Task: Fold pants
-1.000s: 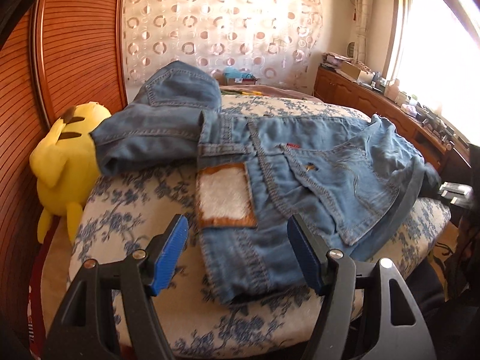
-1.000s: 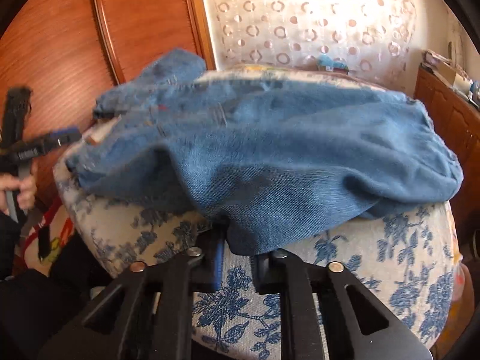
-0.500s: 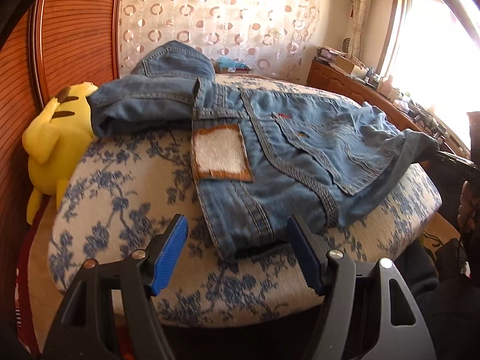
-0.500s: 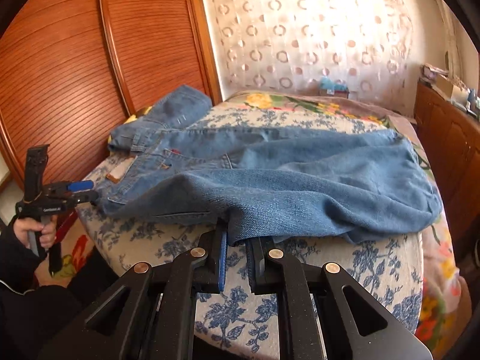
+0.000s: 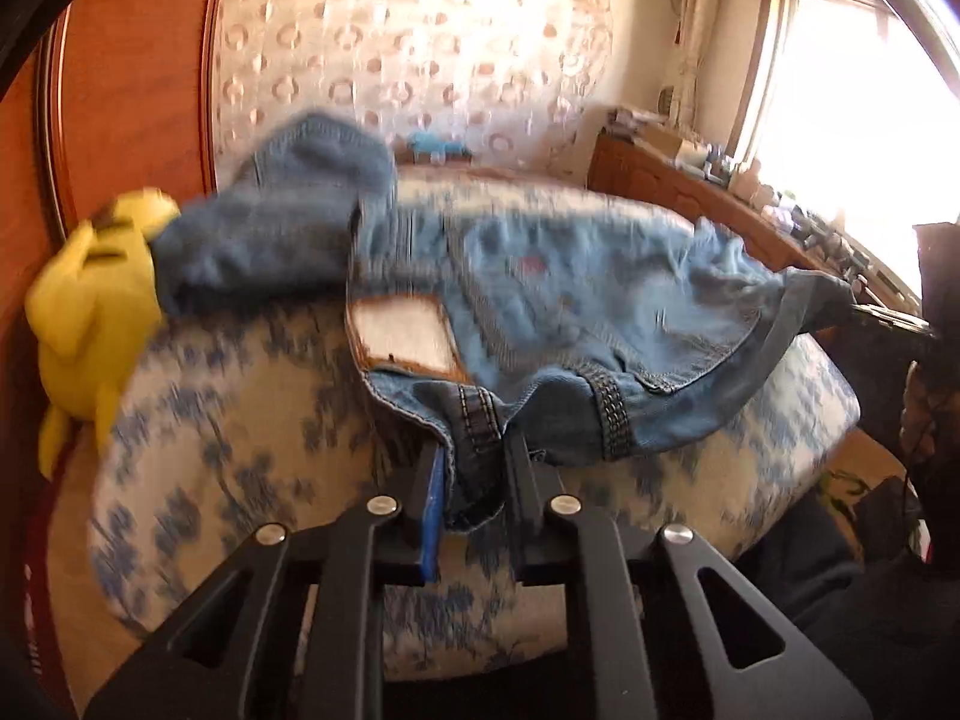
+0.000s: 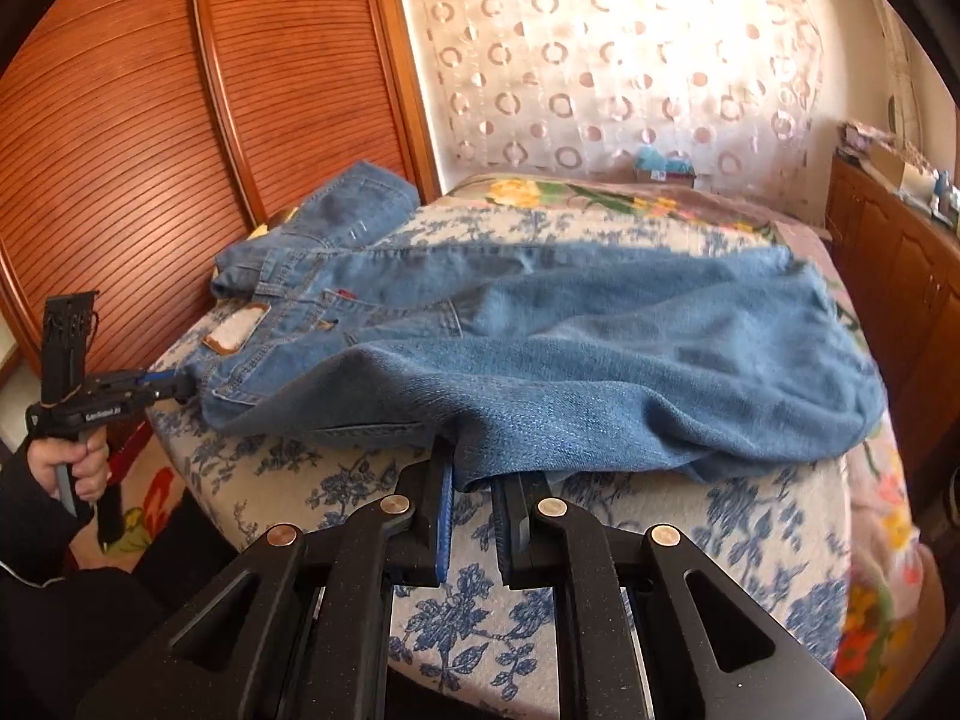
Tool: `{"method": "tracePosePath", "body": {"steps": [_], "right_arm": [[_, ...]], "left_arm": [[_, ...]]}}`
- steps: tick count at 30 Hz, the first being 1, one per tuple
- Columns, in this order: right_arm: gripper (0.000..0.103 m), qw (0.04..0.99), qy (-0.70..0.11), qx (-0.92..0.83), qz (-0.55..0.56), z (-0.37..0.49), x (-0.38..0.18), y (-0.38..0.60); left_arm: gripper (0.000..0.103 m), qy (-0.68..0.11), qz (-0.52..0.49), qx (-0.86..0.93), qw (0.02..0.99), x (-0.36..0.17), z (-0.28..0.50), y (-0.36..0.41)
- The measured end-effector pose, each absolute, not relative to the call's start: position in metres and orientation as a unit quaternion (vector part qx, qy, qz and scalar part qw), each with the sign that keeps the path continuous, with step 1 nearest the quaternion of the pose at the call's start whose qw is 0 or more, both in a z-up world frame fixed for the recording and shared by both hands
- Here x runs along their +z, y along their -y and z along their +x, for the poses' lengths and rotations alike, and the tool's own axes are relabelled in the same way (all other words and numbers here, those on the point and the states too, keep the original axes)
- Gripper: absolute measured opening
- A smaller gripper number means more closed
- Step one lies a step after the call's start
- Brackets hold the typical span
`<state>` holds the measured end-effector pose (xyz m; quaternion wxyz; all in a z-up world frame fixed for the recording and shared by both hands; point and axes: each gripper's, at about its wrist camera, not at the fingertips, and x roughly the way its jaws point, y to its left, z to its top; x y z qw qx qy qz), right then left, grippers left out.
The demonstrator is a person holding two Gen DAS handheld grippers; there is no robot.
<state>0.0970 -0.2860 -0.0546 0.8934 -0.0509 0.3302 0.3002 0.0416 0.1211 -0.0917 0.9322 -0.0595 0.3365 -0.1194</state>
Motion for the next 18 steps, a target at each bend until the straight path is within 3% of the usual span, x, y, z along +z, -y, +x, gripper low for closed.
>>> {"method": "tracePosePath", "body": {"steps": [18], "right_arm": [[0.007, 0.934, -0.198, 0.291, -0.061, 0.091, 0.107, 0.32]], "left_arm": [[0.011, -0.183, 0.004, -0.121, 0.976, 0.095, 0.085, -0.111]]}}
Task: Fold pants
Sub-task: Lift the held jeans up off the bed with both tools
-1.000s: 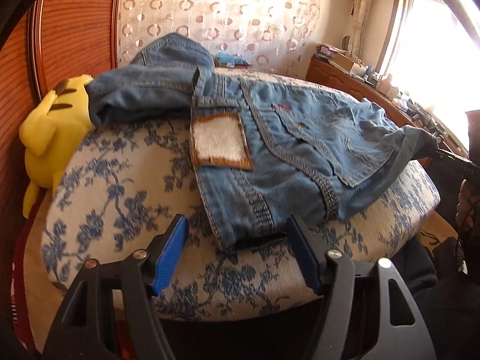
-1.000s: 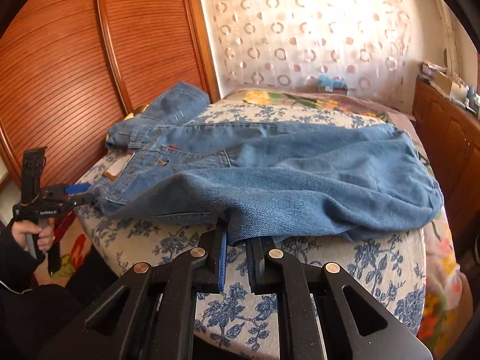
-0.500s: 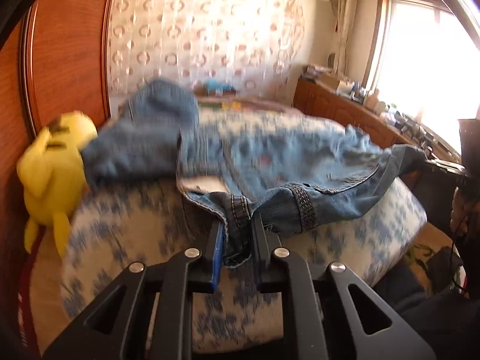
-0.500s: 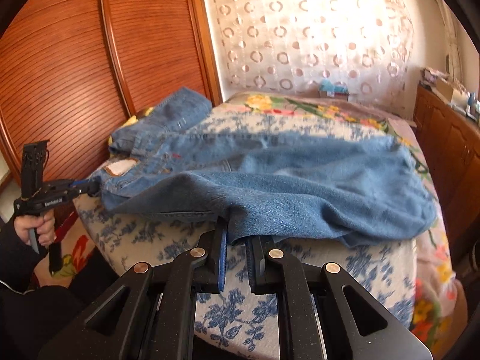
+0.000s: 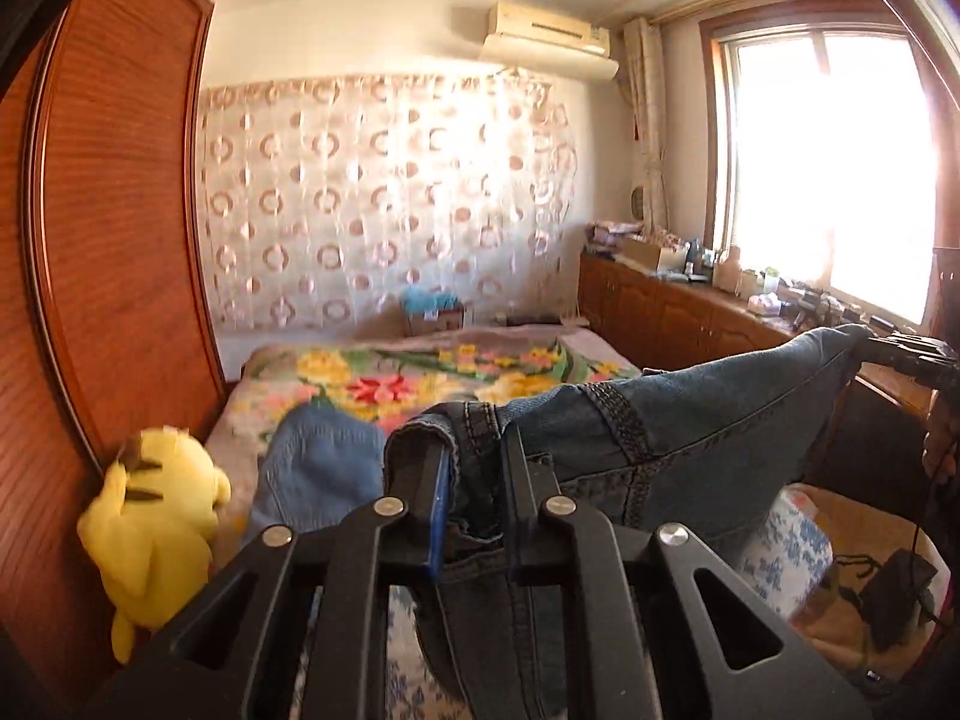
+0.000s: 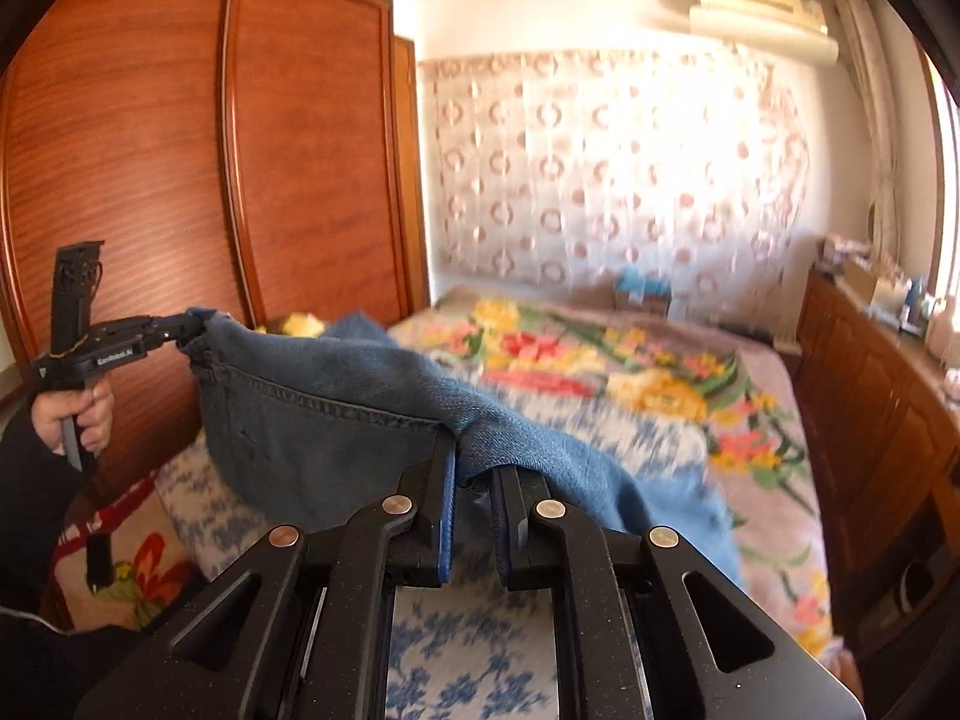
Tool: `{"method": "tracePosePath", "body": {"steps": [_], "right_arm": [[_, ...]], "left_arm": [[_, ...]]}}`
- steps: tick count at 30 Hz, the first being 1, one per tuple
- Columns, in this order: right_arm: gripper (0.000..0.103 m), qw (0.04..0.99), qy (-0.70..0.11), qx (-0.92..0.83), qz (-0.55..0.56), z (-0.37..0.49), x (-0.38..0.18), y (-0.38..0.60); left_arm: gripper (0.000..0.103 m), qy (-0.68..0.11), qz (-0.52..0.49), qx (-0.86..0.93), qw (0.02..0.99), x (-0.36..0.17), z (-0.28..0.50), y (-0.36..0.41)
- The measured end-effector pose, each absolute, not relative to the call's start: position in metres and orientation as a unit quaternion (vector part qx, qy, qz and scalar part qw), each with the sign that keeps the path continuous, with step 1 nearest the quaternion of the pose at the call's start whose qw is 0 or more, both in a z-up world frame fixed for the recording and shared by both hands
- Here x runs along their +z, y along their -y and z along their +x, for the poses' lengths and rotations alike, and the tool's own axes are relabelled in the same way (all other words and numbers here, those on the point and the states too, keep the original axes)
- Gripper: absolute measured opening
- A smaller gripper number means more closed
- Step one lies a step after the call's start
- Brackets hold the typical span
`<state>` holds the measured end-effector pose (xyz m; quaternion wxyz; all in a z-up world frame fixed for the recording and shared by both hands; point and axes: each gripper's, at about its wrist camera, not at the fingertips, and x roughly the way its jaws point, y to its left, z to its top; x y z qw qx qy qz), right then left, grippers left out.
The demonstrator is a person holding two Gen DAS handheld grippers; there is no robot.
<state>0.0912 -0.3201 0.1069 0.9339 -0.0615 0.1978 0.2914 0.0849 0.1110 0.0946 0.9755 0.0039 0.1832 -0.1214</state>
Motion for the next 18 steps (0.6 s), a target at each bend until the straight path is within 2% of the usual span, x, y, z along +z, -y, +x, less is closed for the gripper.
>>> {"method": "tracePosePath", "body": {"steps": [7, 12, 18], "right_arm": [[0.007, 0.945, -0.141, 0.29, -0.059, 0.078, 0.174, 0.339], [0.007, 0.948, -0.149, 0.271, -0.069, 0.1, 0.187, 0.344], [0.007, 0.956, -0.17, 0.224, -0.085, 0.169, 0.192, 0.348]], "left_arm": [[0.011, -0.147, 0.032, -0.129, 0.98, 0.157, 0.108, -0.093], [0.011, -0.149, 0.057, -0.12, 0.98, 0.17, 0.148, -0.074], [0.011, -0.144, 0.086, -0.103, 0.98, 0.195, 0.221, -0.045]]}}
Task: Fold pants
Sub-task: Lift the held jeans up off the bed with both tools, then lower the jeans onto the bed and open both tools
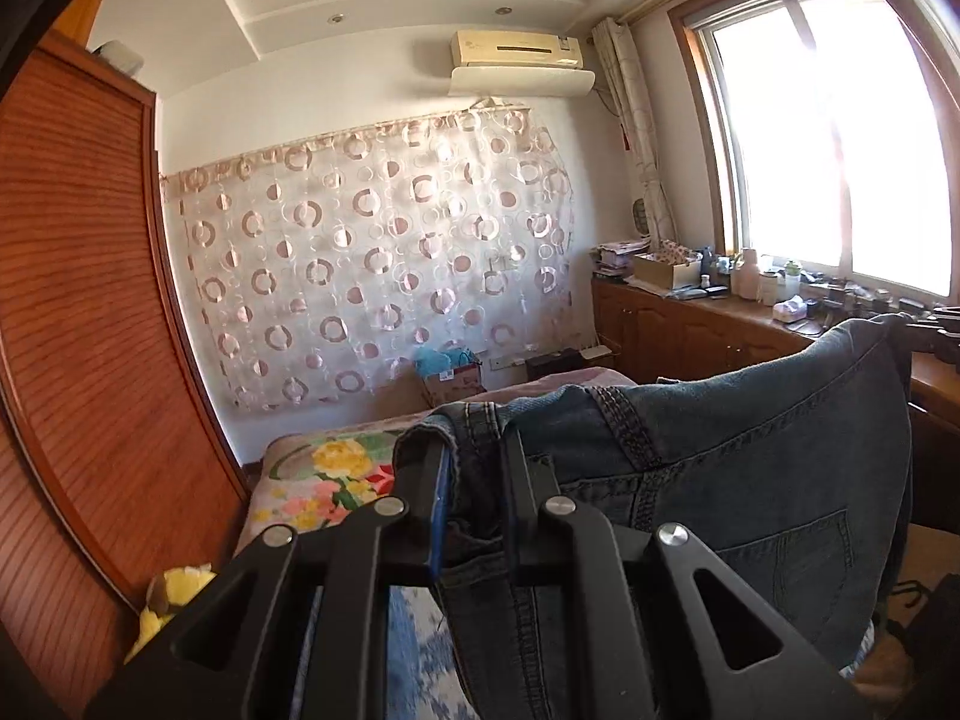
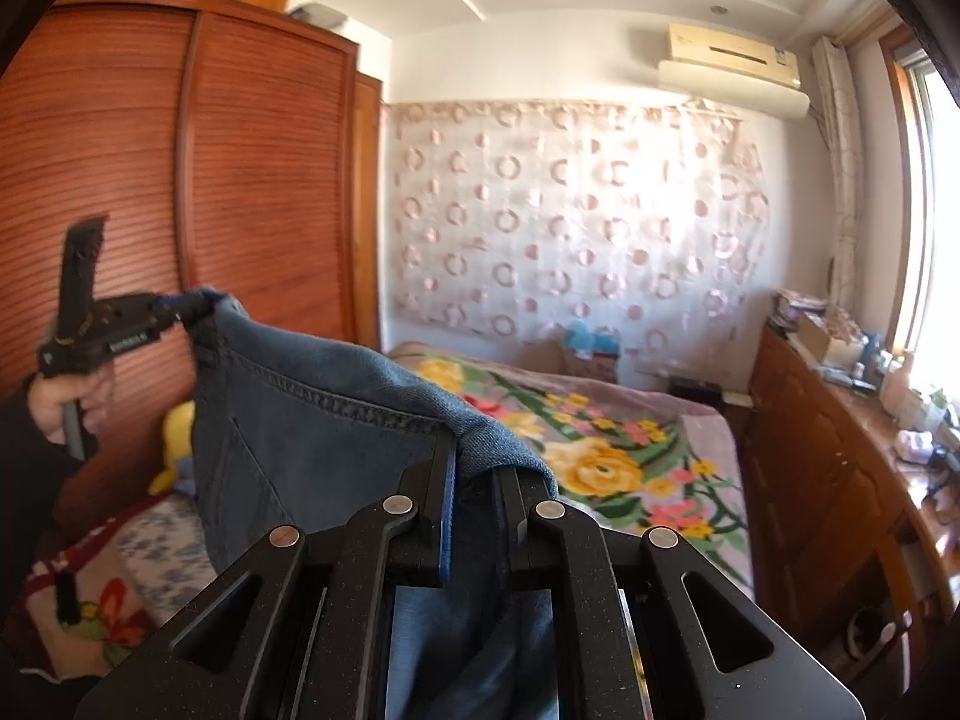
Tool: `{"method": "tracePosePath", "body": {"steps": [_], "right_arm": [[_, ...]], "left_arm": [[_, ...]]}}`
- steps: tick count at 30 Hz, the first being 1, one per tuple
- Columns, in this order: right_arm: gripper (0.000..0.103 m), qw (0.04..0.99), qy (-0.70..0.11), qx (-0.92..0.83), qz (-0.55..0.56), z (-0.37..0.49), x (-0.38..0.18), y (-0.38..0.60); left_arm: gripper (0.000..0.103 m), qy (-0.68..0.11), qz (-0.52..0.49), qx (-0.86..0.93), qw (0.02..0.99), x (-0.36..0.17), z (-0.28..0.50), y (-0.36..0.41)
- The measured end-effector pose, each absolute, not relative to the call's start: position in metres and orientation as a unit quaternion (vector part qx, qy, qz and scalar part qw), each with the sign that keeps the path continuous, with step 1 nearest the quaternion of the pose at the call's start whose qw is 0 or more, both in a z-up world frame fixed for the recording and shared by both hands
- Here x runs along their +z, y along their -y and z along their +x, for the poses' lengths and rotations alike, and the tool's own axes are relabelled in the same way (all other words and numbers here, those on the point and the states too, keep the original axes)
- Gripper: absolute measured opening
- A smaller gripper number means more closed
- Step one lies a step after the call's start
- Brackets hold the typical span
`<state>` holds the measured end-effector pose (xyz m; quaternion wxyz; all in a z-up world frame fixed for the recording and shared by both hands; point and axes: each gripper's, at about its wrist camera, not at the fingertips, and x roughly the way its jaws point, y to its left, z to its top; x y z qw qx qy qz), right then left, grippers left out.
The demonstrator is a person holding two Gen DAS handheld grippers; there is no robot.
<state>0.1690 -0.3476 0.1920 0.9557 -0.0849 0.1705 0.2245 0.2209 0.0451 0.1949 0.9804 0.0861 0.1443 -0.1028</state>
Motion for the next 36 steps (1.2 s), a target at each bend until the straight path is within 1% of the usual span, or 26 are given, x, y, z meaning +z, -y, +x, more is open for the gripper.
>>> {"method": "tracePosePath", "body": {"steps": [3, 6, 8, 10, 12, 14, 17, 18, 20, 23, 27, 32, 36], "right_arm": [[0.007, 0.963, -0.168, 0.195, -0.084, 0.197, 0.202, 0.355], [0.007, 0.971, -0.146, 0.173, -0.08, 0.213, 0.222, 0.362], [0.007, 0.975, -0.133, 0.166, -0.068, 0.225, 0.236, 0.364], [0.007, 0.973, -0.137, 0.171, -0.074, 0.23, 0.236, 0.359], [0.007, 0.968, -0.149, 0.183, -0.09, 0.229, 0.221, 0.346], [0.007, 0.957, -0.179, 0.207, -0.095, 0.225, 0.186, 0.327], [0.007, 0.936, -0.23, 0.25, -0.093, 0.211, 0.114, 0.296], [0.007, 0.925, -0.252, 0.272, -0.084, 0.203, 0.081, 0.284], [0.007, 0.906, -0.283, 0.304, -0.079, 0.19, 0.034, 0.26], [0.007, 0.89, -0.306, 0.328, -0.079, 0.175, -0.009, 0.236], [0.007, 0.88, -0.325, 0.338, -0.07, 0.167, -0.031, 0.227], [0.007, 0.879, -0.33, 0.336, -0.067, 0.157, -0.028, 0.229], [0.007, 0.879, -0.329, 0.338, -0.073, 0.144, -0.024, 0.24]], "left_arm": [[0.011, -0.128, 0.104, -0.099, 0.981, 0.218, 0.252, -0.027], [0.011, -0.113, 0.113, -0.097, 0.982, 0.239, 0.276, -0.019], [0.011, -0.111, 0.117, -0.091, 0.983, 0.244, 0.288, -0.022], [0.011, -0.117, 0.113, -0.087, 0.983, 0.235, 0.293, -0.033], [0.011, -0.129, 0.114, -0.081, 0.982, 0.211, 0.289, -0.049], [0.011, -0.152, 0.121, -0.075, 0.978, 0.176, 0.281, -0.066], [0.011, -0.183, 0.135, -0.057, 0.972, 0.115, 0.255, -0.095], [0.011, -0.193, 0.133, -0.054, 0.971, 0.1, 0.249, -0.103], [0.011, -0.218, 0.131, -0.044, 0.966, 0.064, 0.235, -0.121], [0.011, -0.245, 0.112, -0.038, 0.962, 0.031, 0.219, -0.138], [0.011, -0.237, 0.103, -0.044, 0.965, 0.03, 0.196, -0.13], [0.011, -0.226, 0.099, -0.052, 0.968, 0.043, 0.178, -0.124], [0.011, -0.225, 0.077, -0.06, 0.969, 0.036, 0.147, -0.133]]}}
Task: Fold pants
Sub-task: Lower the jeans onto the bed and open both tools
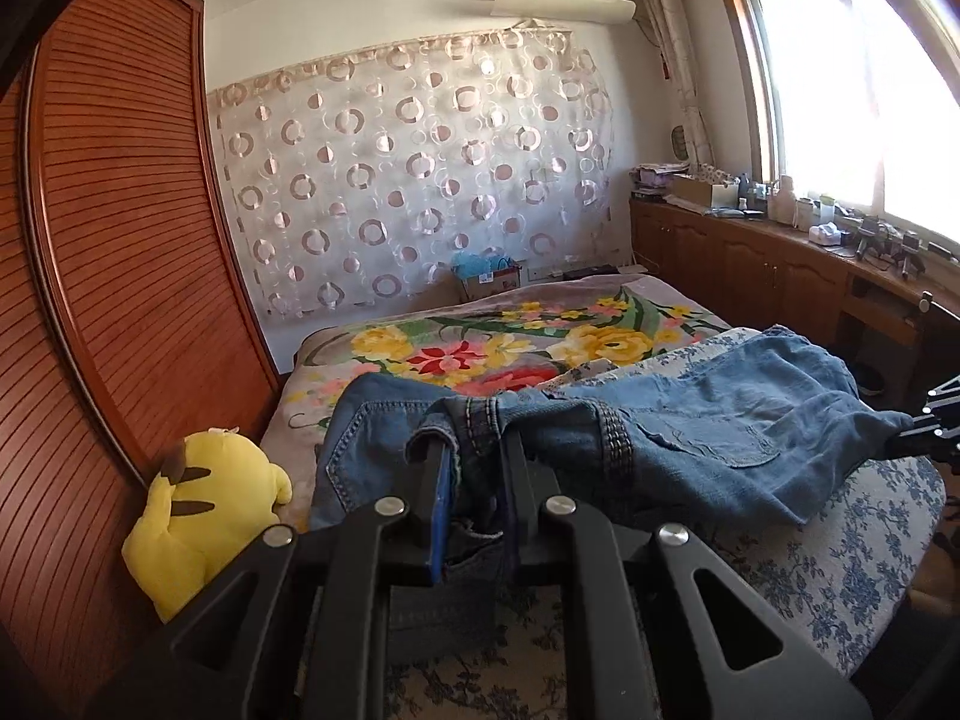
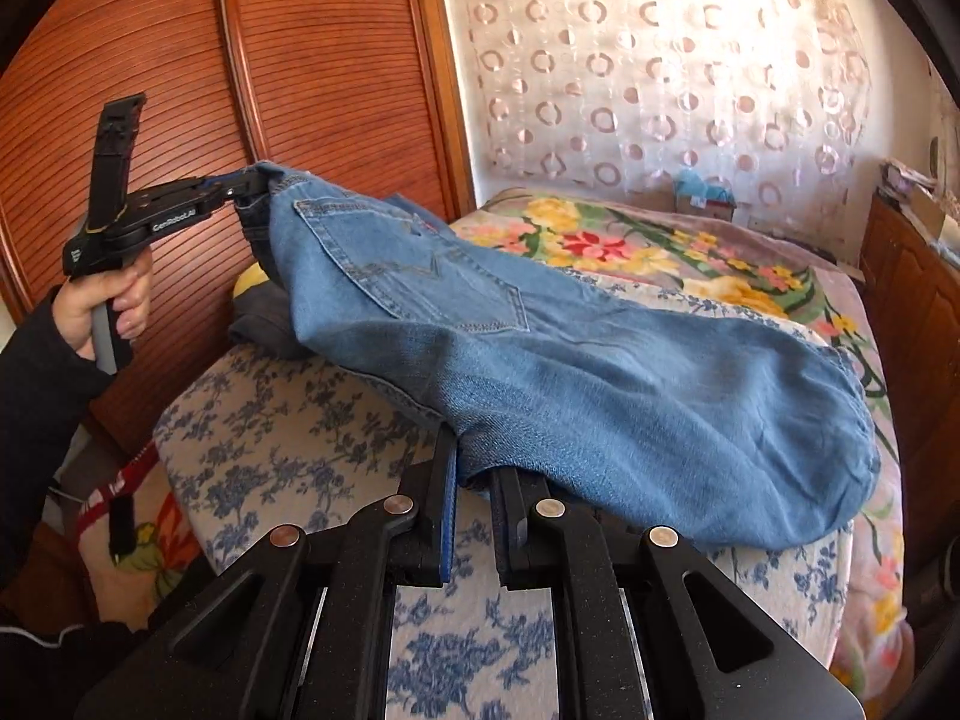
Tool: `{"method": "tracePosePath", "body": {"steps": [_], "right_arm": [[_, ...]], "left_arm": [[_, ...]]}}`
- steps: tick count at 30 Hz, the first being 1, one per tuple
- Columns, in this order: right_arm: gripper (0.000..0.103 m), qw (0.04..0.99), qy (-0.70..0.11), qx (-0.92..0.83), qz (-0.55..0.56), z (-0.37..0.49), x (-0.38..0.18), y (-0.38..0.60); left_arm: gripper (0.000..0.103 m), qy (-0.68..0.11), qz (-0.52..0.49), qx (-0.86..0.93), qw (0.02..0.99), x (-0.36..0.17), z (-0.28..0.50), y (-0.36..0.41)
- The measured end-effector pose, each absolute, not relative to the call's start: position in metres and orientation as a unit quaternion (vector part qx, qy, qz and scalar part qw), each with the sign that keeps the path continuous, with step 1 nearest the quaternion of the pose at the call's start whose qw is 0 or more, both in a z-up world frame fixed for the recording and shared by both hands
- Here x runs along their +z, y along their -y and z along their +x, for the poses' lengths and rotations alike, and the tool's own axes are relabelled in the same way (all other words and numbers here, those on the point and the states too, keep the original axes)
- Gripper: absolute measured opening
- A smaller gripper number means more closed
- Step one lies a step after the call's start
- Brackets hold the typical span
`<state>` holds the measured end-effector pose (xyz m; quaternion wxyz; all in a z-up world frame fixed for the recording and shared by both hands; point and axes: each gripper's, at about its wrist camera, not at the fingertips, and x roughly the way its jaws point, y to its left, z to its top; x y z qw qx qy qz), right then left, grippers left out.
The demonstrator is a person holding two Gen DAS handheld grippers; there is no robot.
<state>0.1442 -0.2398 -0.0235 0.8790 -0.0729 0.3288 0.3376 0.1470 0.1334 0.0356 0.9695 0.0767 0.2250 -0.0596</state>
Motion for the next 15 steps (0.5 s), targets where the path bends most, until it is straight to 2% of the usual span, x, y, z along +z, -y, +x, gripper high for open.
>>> {"method": "tracePosePath", "body": {"steps": [6, 15], "right_arm": [[0.007, 0.867, -0.359, 0.34, -0.065, 0.127, -0.057, 0.248], [0.007, 0.857, -0.389, 0.331, -0.065, 0.109, -0.093, 0.259]], "left_arm": [[0.011, -0.256, 0.05, -0.064, 0.963, -0.014, 0.093, -0.135], [0.014, -0.318, 0.039, -0.062, 0.945, -0.078, 0.064, -0.126]]}}
